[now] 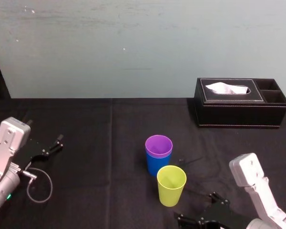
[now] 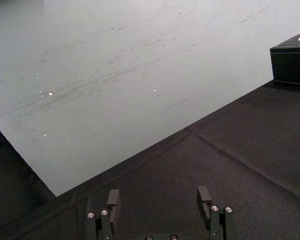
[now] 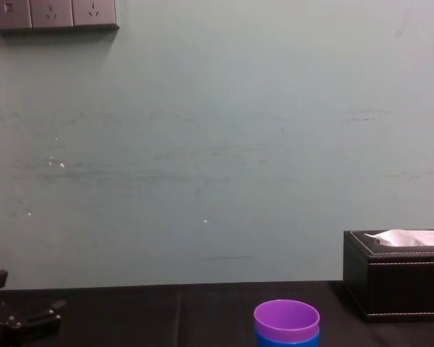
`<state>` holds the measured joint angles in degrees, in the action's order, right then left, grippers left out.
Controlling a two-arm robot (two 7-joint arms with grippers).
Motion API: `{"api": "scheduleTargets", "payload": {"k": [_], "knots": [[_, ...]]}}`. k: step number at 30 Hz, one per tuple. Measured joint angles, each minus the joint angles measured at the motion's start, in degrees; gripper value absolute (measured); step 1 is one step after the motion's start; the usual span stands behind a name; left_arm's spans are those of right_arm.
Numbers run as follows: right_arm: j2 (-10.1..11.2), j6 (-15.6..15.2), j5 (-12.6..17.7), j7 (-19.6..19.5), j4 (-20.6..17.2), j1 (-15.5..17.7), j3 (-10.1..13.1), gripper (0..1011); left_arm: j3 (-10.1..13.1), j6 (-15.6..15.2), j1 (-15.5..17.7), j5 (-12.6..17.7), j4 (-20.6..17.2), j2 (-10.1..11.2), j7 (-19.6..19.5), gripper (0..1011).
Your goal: Stack the three plastic cups sequentially using one hand.
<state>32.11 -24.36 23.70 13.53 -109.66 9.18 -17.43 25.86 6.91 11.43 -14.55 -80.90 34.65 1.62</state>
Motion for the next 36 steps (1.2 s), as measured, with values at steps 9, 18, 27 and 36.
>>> {"api": "scheduleTargets", "payload": {"k": [9, 18, 27, 36], "knots": [[-3.24, 2.17, -3.23, -0.16, 3.14, -2.61, -1.83, 1000, 0.0, 0.0, 0.0, 0.0, 0.0, 0.0, 0.0, 1000], [-4.83, 4.1, -5.81, 0.11, 4.63, -3.15, -2.37, 1000, 0.0, 0.0, 0.0, 0.0, 0.0, 0.0, 0.0, 1000], [-6.02, 5.42, -7.86, 0.7, 5.61, -3.11, -2.31, 1000, 0.0, 0.0, 0.0, 0.0, 0.0, 0.0, 0.0, 1000], [-7.64, 6.26, -9.2, 1.38, 6.84, -3.13, -1.86, 1000, 0.0, 0.0, 0.0, 0.0, 0.0, 0.0, 0.0, 1000]]}}
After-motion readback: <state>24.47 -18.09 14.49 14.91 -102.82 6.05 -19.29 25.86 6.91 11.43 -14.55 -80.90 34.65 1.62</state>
